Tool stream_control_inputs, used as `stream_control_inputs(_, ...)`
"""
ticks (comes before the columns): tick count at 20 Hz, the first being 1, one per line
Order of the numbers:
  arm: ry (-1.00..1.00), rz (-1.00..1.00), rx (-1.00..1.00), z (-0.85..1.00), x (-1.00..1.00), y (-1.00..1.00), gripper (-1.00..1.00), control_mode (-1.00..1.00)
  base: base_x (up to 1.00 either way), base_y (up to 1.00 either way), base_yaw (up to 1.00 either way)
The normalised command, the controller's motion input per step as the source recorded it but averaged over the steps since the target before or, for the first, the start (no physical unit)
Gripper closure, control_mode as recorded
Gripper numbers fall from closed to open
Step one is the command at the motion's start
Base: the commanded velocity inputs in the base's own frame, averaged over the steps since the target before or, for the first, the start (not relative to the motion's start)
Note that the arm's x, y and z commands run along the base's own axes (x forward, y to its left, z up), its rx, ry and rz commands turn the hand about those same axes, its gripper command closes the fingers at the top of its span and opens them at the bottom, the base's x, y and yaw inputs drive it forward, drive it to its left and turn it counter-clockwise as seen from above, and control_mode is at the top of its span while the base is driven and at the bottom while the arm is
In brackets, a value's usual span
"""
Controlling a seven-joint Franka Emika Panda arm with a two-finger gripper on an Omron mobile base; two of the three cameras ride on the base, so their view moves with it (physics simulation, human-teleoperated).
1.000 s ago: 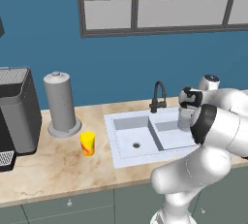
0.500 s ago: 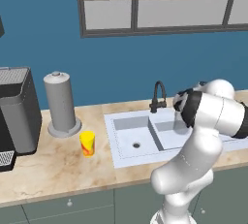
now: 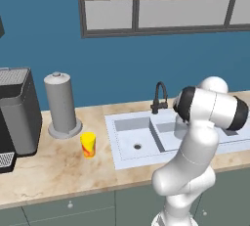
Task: Place the cup in the left basin and the glass cup in the right basin of the sink.
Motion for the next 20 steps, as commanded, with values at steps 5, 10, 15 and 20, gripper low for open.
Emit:
stream_control_inputs(5,0.05,0.00,0.00,-0.18,0.04,0.00,1.00,-1.00,0.00,0.00,0.00)
stream_control_inputs(10,0.04,0.00,0.00,-0.23,0.10,0.00,1.00,-1.00,0.00,0.00,0.00)
stream_control_inputs(15,0.02,0.00,0.00,-0.21,0.11,0.00,1.00,-1.00,0.00,0.00,0.00)
stream_control_inputs(20,0.00,0.00,0.00,-0.19,0.12,0.00,1.00,-1.00,0.00,0.00,0.00)
